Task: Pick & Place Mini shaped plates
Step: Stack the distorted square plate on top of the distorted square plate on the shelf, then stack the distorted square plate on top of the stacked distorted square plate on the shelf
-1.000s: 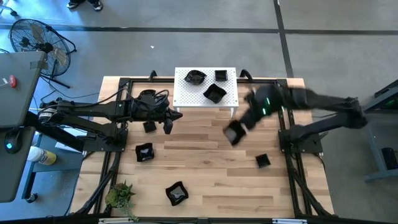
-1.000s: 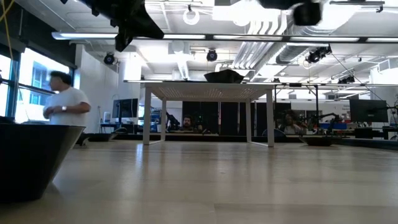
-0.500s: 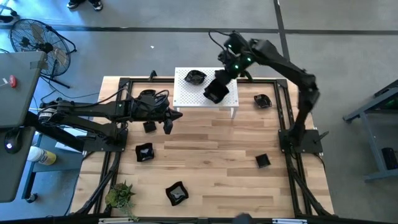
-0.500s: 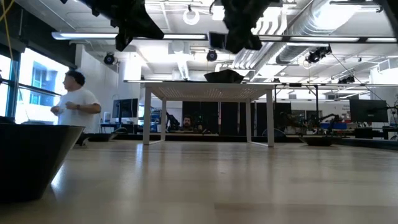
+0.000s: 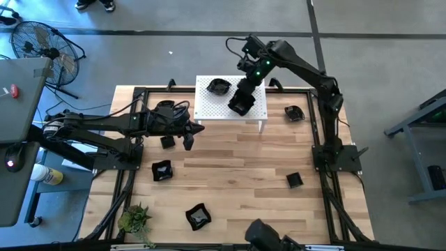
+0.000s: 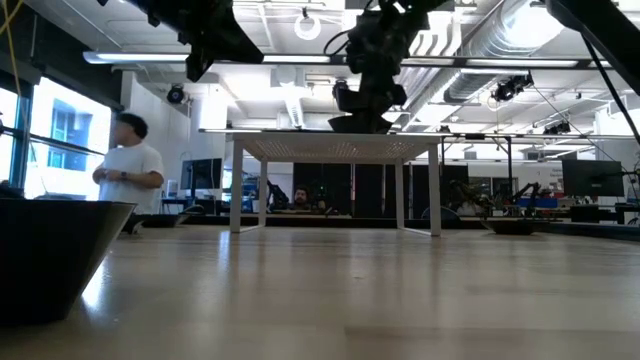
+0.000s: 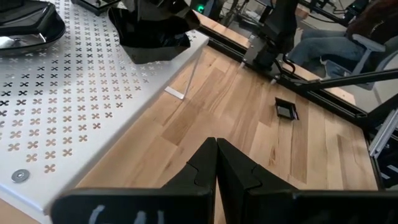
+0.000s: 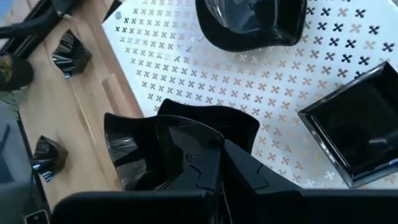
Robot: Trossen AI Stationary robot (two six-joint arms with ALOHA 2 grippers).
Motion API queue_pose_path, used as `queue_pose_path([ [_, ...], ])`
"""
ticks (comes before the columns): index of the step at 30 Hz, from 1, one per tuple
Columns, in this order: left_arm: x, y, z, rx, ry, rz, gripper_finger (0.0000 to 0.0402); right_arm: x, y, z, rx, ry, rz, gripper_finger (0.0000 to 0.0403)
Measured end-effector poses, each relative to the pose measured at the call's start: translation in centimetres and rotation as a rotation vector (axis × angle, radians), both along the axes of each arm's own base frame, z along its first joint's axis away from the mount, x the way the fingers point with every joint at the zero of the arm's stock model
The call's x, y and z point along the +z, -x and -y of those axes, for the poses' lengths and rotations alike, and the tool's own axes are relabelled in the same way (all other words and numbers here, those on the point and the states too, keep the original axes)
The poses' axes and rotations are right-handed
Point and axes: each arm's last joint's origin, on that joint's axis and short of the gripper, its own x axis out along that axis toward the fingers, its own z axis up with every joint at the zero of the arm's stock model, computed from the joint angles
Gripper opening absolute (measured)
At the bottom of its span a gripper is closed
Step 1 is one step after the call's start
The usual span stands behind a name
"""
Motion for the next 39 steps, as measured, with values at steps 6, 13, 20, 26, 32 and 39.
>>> queue_pose_path([
  [6, 0.0, 0.0, 0.0, 0.001, 0.0, 0.0, 0.0003, -0.3, -0.1, 0.2, 0.008, 0.049, -0.021, 0.0009],
  [13, 0.0, 0.0, 0.0, 0.002, 0.0, 0.0, 0.0003, -0.3, -0.2, 0.2, 0.004, 0.061, -0.014, 0.0009],
  [20, 0.0, 0.0, 0.0, 0.002, -0.001, 0.0, 0.0003, -0.3, -0.3, 0.0, 0.004, 0.066, -0.017, 0.0024],
  [26, 0.0, 0.0, 0.0, 0.002, 0.0, 0.0, 0.0003, -0.3, -0.3, 0.1, -0.007, 0.083, -0.032, 0.0062],
  [32, 0.0, 0.0, 0.0, 0.002, 0.0, 0.0, 0.0003, -0.2, -0.2, 0.0, -0.008, 0.084, -0.032, 0.0067],
  [39, 0.0, 0.0, 0.0, 0.002, 0.0, -0.005, 0.0003, 3.0, 1.3, -2.0, 0.047, 0.175, 0.02, 0.0011],
])
